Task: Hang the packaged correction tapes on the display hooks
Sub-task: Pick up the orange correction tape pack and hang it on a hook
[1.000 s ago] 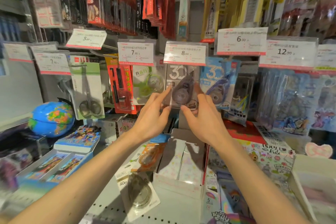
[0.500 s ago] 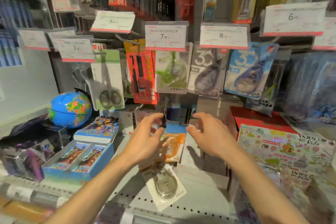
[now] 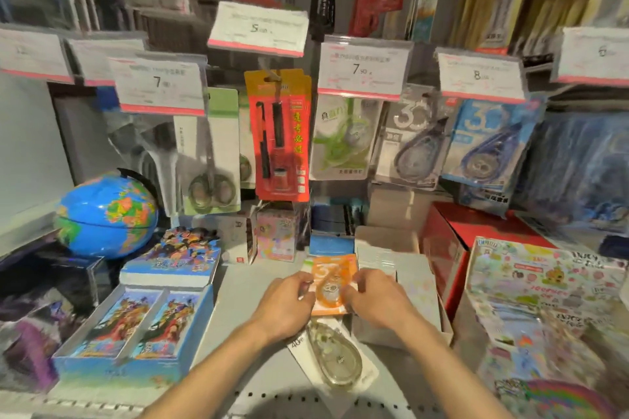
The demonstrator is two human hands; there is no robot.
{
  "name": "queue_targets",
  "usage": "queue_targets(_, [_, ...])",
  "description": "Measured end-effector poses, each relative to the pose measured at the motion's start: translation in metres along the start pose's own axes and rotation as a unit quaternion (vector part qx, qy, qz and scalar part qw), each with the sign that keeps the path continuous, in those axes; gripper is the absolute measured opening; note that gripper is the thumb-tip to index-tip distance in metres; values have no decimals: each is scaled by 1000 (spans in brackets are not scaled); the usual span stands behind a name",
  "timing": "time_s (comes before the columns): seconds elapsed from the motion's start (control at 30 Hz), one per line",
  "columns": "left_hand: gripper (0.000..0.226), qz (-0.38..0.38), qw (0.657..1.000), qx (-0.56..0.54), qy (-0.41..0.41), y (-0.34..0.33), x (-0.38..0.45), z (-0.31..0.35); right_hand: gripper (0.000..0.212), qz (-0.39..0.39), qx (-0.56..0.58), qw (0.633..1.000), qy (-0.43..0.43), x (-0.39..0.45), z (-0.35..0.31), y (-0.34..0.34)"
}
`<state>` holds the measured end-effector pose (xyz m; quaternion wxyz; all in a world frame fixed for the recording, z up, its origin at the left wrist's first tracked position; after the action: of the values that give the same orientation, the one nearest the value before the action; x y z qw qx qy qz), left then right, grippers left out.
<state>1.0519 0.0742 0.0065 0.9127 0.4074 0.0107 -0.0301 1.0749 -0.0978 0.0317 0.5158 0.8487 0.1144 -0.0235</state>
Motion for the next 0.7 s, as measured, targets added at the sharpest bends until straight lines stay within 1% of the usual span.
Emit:
queue_targets(0.1, [43,5,1000,-17,-1,0,-2,1,51,-2,13,1000,-6,-2,-1,-2])
queue_targets(0.27, [37,34,996,-80,-28,8,-10,9,51,16,23,1000,-7,-3,-1,0])
queue_targets(0.37, [38,52,991,-124,-23,13,-14,10,52,34,28,999,-3,-6,-1,4])
queue_targets(0.53, [38,79,975,-209,-8,16,-15,10,53,46,63,997,5,-13,2,11])
queue_targets(0.7, [32,107,945,-308,-22,20,-28,29,46,61,91,993,49,-33,2,37])
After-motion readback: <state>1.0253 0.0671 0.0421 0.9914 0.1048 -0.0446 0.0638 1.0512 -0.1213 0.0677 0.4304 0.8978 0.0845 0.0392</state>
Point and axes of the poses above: each hand's wrist, its own x-axis towards the middle knuckle, its own y-axis out of the back of the hand, z = x × y, the point moved 8 cm from there along x, towards the middle knuckle, and after that the axes turned 8 degrees about -z, right-handed, at the moved point
